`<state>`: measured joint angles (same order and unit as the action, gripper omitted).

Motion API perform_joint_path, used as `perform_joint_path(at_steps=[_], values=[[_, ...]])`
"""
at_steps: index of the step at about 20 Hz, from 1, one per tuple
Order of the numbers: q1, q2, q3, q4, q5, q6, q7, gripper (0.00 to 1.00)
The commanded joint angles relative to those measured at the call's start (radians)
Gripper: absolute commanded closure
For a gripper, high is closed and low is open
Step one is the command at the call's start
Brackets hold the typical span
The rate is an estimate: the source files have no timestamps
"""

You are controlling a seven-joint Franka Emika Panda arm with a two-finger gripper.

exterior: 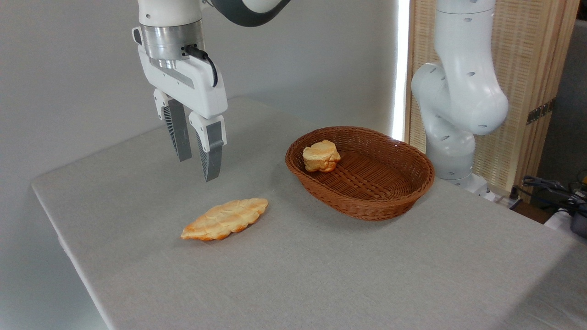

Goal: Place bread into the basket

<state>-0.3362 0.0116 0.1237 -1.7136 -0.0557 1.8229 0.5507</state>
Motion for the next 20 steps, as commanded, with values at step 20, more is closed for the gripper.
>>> perform_joint_path(at_steps=[20], values=[[-0.009,0.005,0.011,0.014,0.01,0.009,0.018,0.0]])
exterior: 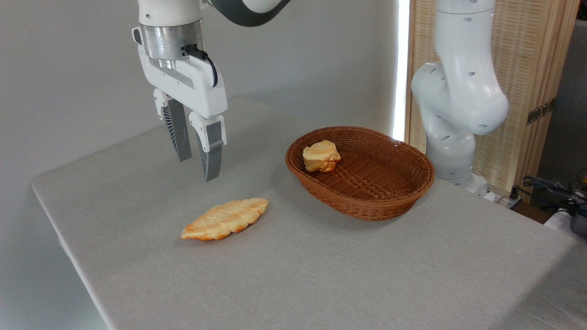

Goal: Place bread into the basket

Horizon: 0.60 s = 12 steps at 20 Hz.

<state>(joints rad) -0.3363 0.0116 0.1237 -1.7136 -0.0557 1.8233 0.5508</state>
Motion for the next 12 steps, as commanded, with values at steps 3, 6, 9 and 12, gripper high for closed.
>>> perform_joint_path(at_steps=[3,6,9,12], values=[[-0.009,0.002,0.011,0.009,0.01,0.01,0.018,0.0],[-0.007,-0.002,0.011,0.0,0.01,0.001,0.02,0.0],[-0.006,-0.001,0.034,-0.044,0.01,0.019,0.02,0.0],[-0.006,0.011,0.06,-0.081,0.01,0.039,0.021,0.0]])
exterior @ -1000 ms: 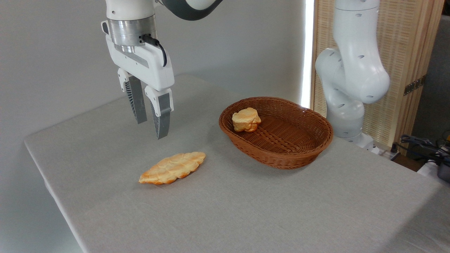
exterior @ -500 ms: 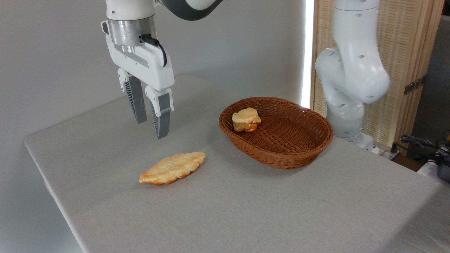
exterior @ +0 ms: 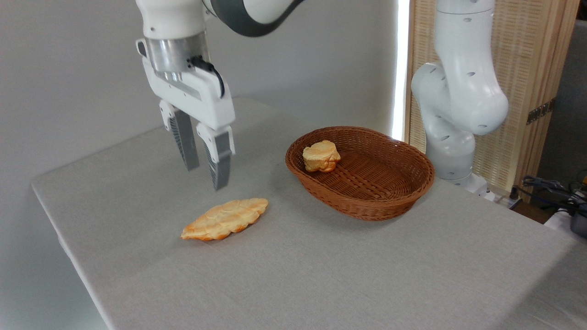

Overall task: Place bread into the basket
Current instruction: 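Lower the open gripper onto the flat golden bread piece, then close the gripper fingers around the middle of the flat bread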

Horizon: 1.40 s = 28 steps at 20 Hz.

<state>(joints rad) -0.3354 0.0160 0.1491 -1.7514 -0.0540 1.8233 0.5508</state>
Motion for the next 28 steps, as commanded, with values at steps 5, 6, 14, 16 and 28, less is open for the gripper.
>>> perform_joint_path(at_steps=[5,6,14,16,28], values=[[-0.025,0.068,0.018,-0.053,0.006,0.074,0.026,0.0],[-0.025,0.077,0.007,-0.059,0.005,0.082,0.041,0.0],[-0.037,0.082,-0.032,-0.19,-0.012,0.221,0.109,0.0],[-0.037,0.093,-0.037,-0.191,-0.018,0.223,0.109,0.0],[-0.027,0.088,-0.046,-0.18,-0.017,0.217,0.112,0.0]])
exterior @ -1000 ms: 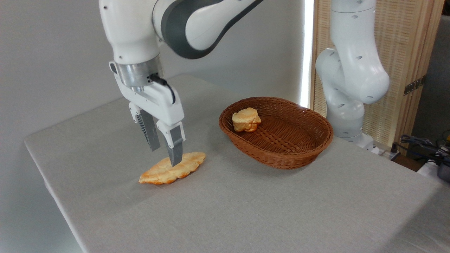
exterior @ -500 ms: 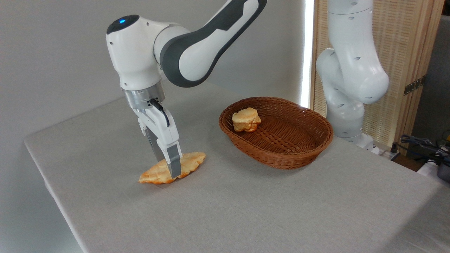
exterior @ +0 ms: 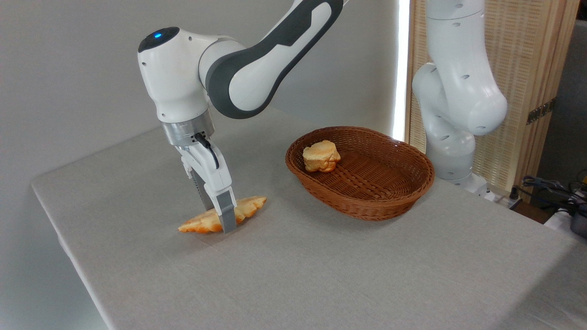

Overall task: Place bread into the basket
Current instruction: 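Close the gripper fingers around the middle of the flat bread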

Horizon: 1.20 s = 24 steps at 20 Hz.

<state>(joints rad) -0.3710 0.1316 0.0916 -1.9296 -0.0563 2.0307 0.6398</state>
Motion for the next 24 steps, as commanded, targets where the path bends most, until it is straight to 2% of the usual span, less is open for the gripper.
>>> perform_joint_path(at_steps=[1,11,14,24], values=[[0.009,-0.03,0.011,-0.002,-0.014,0.011,0.023,0.0],[0.0,-0.006,0.0,-0.005,-0.017,0.017,0.021,0.0],[0.0,-0.004,0.0,-0.003,-0.043,0.019,0.021,0.0],[0.0,0.011,0.0,-0.005,-0.028,0.013,0.08,0.0]])
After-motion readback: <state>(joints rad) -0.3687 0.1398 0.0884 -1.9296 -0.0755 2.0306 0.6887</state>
